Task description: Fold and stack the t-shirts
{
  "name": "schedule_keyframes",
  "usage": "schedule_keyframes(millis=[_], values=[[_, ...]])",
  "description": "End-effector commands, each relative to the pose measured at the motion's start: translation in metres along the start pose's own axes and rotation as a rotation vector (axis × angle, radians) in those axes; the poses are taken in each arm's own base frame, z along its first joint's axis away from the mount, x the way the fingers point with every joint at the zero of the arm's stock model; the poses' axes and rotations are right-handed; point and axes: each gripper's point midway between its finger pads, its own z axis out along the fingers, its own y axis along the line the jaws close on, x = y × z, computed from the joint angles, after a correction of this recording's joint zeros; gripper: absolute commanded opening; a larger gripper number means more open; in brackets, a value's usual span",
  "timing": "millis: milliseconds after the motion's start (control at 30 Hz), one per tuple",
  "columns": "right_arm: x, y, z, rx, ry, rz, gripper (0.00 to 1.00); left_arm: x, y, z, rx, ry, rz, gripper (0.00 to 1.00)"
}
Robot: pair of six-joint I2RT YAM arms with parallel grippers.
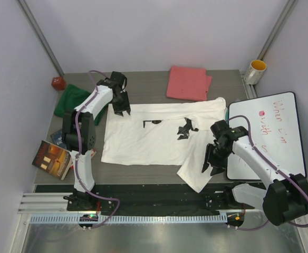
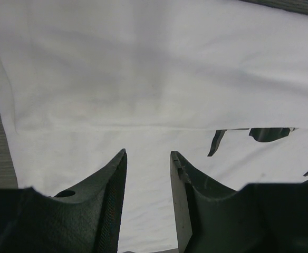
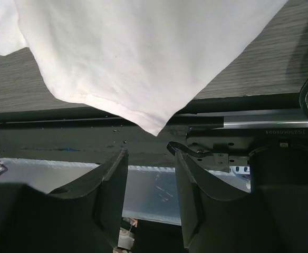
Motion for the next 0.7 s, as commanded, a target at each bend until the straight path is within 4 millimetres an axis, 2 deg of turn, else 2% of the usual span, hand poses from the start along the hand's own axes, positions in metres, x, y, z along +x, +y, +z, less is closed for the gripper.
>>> schedule_keyframes(millis=[0, 100, 233, 367, 467, 500, 667], values=[[0.014, 0.002, -0.005, 0.003, 0.063, 0.074, 0.46, -0.009, -0.008, -0.008, 0.026, -0.021, 0.023, 0.39], [0.021, 0.005, -0.005, -0.025, 0.074, 0.100, 0.46, -0.010, -0.009, -0.010, 0.029, -0.025, 0.023, 0.39], [0.033, 0.006, 0.006, -0.064, 0.115, 0.145, 0.46, -0.008, -0.011, -0.011, 0.036, -0.010, 0.025, 0.38], [0.023, 0.008, 0.013, -0.091, 0.047, 0.170, 0.46, -0.006, -0.012, -0.014, 0.040, 0.005, 0.029, 0.38], [0.030, 0.006, 0.027, -0.112, 0.059, 0.227, 0.46, -0.002, -0.011, -0.018, 0.037, 0.017, 0.031, 0.37], [0.035, 0.002, 0.034, -0.104, 0.073, 0.257, 0.45, 0.000, -0.012, -0.020, 0.041, 0.022, 0.032, 0.37], [0.026, -0.004, 0.049, -0.080, 0.028, 0.282, 0.45, 0.019, -0.014, -0.014, 0.063, 0.057, 0.023, 0.37]])
